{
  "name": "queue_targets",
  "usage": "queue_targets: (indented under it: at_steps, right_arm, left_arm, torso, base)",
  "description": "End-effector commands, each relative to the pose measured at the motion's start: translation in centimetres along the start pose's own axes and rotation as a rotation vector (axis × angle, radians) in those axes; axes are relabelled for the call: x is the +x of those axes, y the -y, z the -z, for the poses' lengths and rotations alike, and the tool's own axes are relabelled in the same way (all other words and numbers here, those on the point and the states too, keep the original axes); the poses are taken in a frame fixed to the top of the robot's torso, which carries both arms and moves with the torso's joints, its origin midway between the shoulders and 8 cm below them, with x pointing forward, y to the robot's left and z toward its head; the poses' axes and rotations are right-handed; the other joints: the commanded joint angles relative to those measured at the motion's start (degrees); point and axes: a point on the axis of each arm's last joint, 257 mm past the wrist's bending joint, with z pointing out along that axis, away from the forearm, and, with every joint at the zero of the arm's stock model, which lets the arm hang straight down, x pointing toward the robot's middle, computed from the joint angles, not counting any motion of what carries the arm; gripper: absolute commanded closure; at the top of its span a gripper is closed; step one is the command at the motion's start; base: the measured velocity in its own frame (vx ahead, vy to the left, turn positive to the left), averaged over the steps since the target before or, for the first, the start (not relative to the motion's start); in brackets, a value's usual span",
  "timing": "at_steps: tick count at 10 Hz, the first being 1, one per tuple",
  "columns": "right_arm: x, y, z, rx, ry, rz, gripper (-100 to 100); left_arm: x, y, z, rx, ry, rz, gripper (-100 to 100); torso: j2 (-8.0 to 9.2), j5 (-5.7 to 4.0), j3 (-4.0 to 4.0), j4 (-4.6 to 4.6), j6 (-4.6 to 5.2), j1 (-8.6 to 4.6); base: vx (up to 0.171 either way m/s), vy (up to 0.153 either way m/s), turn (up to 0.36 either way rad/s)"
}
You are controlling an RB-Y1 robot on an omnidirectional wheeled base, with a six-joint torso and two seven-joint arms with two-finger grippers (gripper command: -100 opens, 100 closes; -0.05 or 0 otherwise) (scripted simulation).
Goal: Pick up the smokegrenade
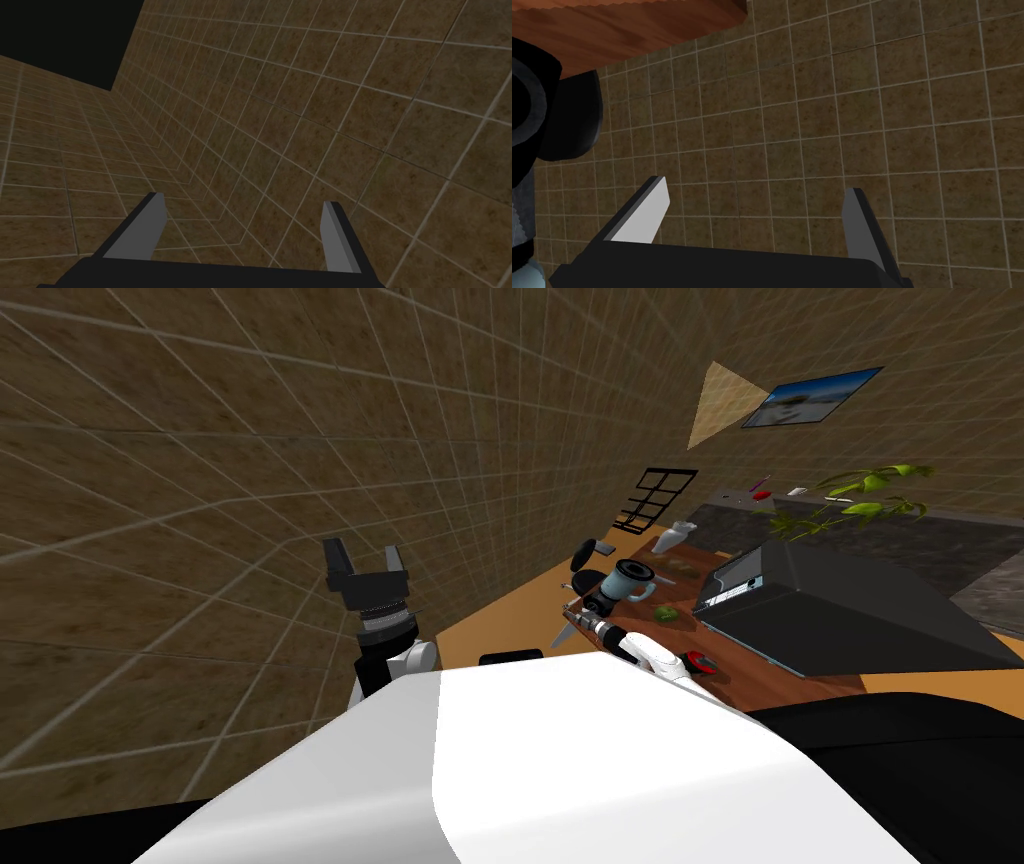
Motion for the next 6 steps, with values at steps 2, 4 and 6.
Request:
queue_targets:
  at_steps: [2,4,6]
  right_arm:
    - [2.3,3.2,1.3,0.049,-0.08,0.087,-100]
    - [4.6,6.1,2.8,0.092,-0.155,0.166,-100]
    - [6.7,8.8,4.5,0.131,-0.228,0.238,-100]
  left_arm:
    - [0.0,0.0,0.0,0.0,0.0,0.0,0]
    - [0.0,0.0,0.0,0.0,0.0,0.0,0]
    - [0.0,0.0,0.0,0.0,0.0,0.0,0]
  torso:
    - [0.03,0.0,0.02,0.0,-0.05,0.04]
    - [0.07,0.0,0.03,0.01,-0.04,0.01]
    - [0.02,0.0,0.01,0.01,0.01,-0.01]
  base:
    - [-0.03,0.018,0.181]
    - [-0.041,0.013,0.172]
    - [-0.023,0.013,0.083]
